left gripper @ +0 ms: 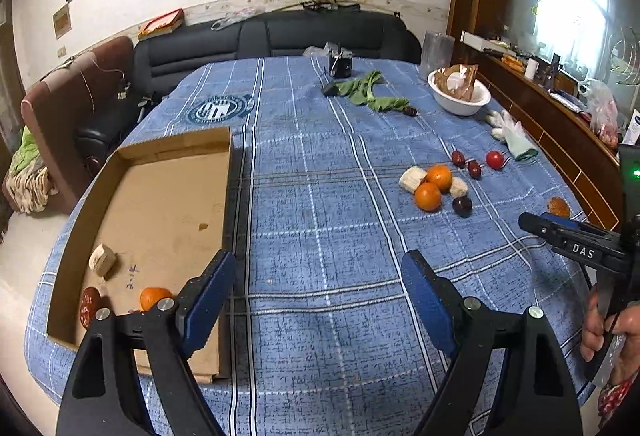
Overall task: Organize fruits
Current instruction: 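Move both open tools back to the remaining fruit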
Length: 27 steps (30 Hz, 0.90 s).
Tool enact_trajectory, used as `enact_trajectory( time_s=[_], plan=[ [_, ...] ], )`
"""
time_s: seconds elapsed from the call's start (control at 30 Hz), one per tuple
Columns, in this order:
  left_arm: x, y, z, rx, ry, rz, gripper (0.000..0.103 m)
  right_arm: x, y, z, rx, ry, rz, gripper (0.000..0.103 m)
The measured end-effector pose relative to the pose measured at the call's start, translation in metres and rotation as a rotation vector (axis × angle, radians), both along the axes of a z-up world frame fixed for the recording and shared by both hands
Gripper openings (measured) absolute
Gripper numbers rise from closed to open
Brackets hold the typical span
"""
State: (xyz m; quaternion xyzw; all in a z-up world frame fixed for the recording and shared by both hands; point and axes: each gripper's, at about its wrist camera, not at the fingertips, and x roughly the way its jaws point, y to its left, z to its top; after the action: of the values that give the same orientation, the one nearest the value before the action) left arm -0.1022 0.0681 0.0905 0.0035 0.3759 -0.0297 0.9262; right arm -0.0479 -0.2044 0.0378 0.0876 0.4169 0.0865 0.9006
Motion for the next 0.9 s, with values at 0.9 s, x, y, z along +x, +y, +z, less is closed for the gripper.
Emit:
enact_trajectory(
  time_s=[0.9],
  plan=[
    [0.038, 0.011, -0.034, -0.072, 0.123, 0.019, 0.054, 0.063, 0.061, -0.030, -0.019, 0.043, 0.106, 0.052]
  ],
)
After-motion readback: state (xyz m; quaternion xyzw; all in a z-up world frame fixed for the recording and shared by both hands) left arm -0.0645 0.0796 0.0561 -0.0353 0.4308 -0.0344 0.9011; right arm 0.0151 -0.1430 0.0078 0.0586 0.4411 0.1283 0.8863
